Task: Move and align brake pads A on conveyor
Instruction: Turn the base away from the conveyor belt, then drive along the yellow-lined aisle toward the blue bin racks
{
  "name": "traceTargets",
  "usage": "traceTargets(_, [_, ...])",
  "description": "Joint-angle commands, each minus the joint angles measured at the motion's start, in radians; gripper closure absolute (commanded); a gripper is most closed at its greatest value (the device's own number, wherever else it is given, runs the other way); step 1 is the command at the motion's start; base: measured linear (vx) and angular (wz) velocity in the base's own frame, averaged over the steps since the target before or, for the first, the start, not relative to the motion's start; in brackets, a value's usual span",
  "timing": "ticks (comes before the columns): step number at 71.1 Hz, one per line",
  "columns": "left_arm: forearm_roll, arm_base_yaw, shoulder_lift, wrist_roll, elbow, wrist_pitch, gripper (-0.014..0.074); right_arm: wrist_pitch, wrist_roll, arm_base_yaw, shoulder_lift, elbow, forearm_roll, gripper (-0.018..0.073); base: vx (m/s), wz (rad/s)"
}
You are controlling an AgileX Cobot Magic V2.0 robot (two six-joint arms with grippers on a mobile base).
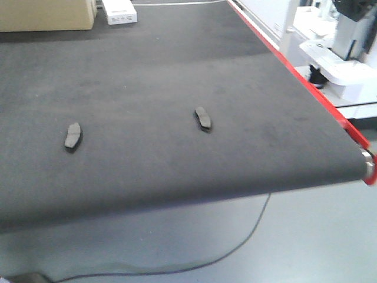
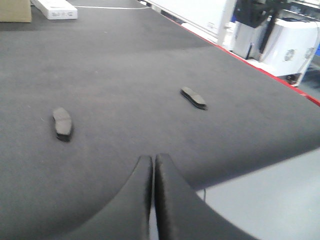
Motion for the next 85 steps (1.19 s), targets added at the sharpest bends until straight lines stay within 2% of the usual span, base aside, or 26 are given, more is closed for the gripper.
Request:
traceTargets(1, [0.002,-0.003,0.003,0.000,-0.025,-0.079,0.0603,-0.074,-0.006,-0.003,0.007,-0.025,-0.004,0.0568,-0.35,-0.16])
traceTargets(28, [0.002,-0.003,0.003,0.000,-0.025,-0.079,0.0603,-0.074,-0.006,-0.003,0.007,-0.025,-0.004,0.0568,-0.27,-0.35])
traceTargets(85, [0.002,-0.003,0.003,0.000,-0.025,-0.079,0.0603,-0.075,-0.006,-0.003,0.007,-0.025,-0.004,0.0568,-0.08,-0.92])
